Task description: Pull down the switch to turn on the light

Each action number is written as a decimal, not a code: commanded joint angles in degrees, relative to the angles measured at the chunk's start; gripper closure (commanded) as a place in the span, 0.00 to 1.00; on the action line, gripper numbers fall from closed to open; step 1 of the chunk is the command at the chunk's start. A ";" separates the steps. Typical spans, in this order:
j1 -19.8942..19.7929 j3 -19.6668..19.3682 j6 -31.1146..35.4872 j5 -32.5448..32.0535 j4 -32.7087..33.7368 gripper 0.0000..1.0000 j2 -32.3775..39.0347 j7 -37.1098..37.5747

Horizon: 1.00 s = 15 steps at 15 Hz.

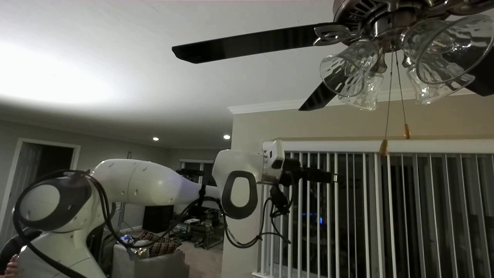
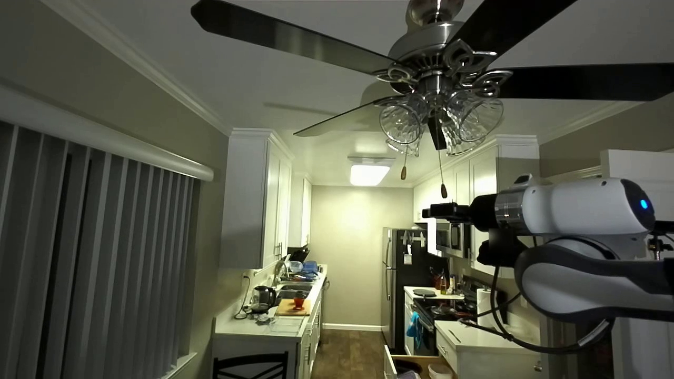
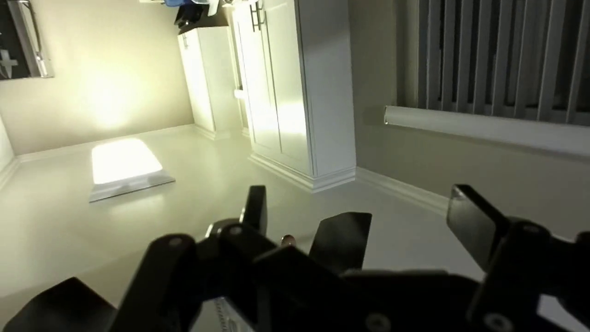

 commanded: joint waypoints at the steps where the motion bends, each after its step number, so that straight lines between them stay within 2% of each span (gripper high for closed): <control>1: -0.82 0.74 0.03 1.55 -0.21 0.00 -0.40 -0.35; 7: -1.31 1.07 1.42 1.72 -1.41 0.00 -0.78 -0.17; 15: -14.14 6.71 11.75 3.06 5.05 0.00 4.71 -1.50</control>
